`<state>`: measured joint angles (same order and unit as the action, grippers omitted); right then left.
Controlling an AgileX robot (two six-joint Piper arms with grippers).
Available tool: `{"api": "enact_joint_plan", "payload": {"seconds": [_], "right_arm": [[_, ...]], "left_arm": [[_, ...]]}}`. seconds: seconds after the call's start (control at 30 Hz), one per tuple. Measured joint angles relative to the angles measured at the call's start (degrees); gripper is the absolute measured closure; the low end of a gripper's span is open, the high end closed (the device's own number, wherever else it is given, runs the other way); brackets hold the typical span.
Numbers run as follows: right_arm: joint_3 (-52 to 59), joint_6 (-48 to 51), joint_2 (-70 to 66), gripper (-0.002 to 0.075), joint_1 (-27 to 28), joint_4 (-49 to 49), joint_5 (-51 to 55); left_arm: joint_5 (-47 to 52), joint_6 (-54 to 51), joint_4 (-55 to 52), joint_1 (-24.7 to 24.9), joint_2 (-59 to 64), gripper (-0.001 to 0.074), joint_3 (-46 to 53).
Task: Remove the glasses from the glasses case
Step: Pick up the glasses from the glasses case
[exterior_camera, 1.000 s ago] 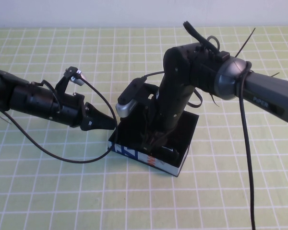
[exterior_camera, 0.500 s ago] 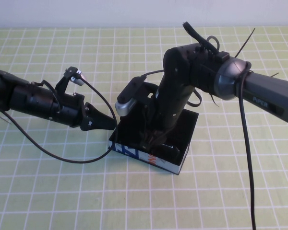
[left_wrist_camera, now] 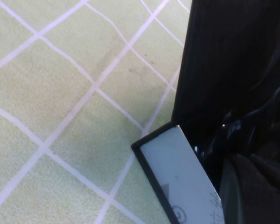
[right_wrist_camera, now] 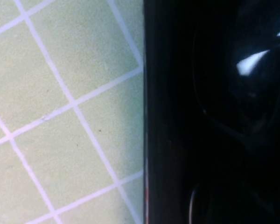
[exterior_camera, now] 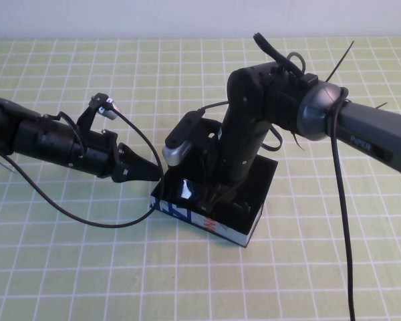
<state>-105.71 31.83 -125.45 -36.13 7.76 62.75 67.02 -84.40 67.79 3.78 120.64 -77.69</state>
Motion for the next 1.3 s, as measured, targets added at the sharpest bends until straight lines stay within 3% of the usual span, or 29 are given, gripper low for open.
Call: {"api": "enact_joint_plan", "payload": {"seconds": [0.17, 0.43, 0.9, 1.3], "right_arm": [[-0.1, 0.0, 0.0, 0.0639, 0.0, 0.2, 0.1], [-0.2, -0.2, 0.3, 0.0704, 0.0, 1.0, 0.6], [-8.1, -5.5, 1.6, 0.0712, 0.0, 1.2, 3.6], [-9.0, -11.6, 8.6, 0.0713, 0.0, -1.3, 7.1]], "left_arm": [[0.0, 0.0, 0.0, 0.0, 0.0, 0.0739, 0.0], [0.0, 0.0, 0.0, 0.0, 0.0, 0.0739, 0.0], [0.0, 4.3, 0.8, 0.0, -1.5, 0.0739, 0.0], [0.3, 4.6, 0.8, 0.0, -15.3, 0.0739, 0.0]]}}
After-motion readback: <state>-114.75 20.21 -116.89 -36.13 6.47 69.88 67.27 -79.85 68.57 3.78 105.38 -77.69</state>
